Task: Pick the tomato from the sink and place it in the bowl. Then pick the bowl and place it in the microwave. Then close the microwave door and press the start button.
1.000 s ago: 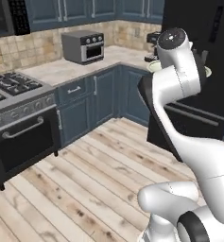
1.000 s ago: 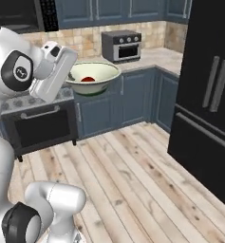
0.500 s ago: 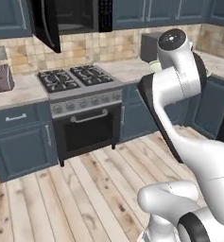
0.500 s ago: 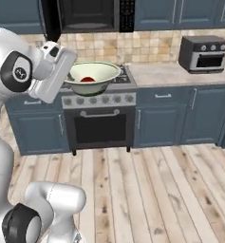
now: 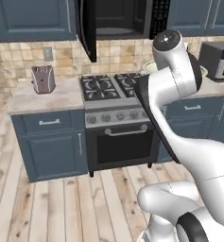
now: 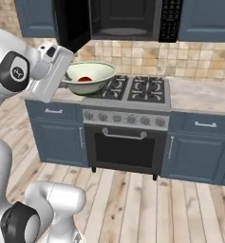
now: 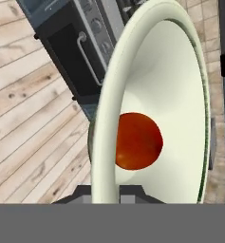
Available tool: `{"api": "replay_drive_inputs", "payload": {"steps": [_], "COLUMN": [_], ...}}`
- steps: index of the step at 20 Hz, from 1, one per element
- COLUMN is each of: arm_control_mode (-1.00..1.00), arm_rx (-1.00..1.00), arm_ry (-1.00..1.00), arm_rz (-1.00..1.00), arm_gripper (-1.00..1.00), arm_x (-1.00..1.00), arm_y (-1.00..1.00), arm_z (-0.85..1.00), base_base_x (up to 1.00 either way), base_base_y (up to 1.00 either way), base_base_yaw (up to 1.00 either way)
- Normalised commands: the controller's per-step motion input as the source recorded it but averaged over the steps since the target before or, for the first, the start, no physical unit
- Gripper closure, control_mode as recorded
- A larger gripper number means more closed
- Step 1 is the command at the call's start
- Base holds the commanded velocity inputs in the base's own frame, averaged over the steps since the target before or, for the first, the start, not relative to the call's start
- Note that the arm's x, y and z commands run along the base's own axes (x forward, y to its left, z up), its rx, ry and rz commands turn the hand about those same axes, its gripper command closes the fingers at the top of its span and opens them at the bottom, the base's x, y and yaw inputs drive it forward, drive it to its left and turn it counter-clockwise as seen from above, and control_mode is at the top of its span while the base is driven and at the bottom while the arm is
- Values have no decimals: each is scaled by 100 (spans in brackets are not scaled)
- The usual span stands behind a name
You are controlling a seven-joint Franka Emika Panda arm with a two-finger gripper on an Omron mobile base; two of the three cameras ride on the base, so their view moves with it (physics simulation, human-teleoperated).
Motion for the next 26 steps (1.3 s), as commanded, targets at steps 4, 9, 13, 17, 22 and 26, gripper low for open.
{"api": "replay_drive_inputs", "payload": {"steps": [4,9,13,17,22,26], "arm_control_mode": [100,100,100,100,100,100], "arm_rx": [0,0,0,0,0,0], "arm_ry": [0,0,0,0,0,0], "arm_rz": [0,0,0,0,0,0], "arm_gripper": [100,100,100,100,100,100], "arm_x": [0,0,0,0,0,0], "arm_y": [0,0,0,0,0,0], "arm_z": [0,0,0,0,0,0], "base_base_x": [66,72,91,77,46,36], "base_base_y": [-82,-24,-4,-35,-33,-16], "base_base_yaw": [26,8,4,2,0,0]}}
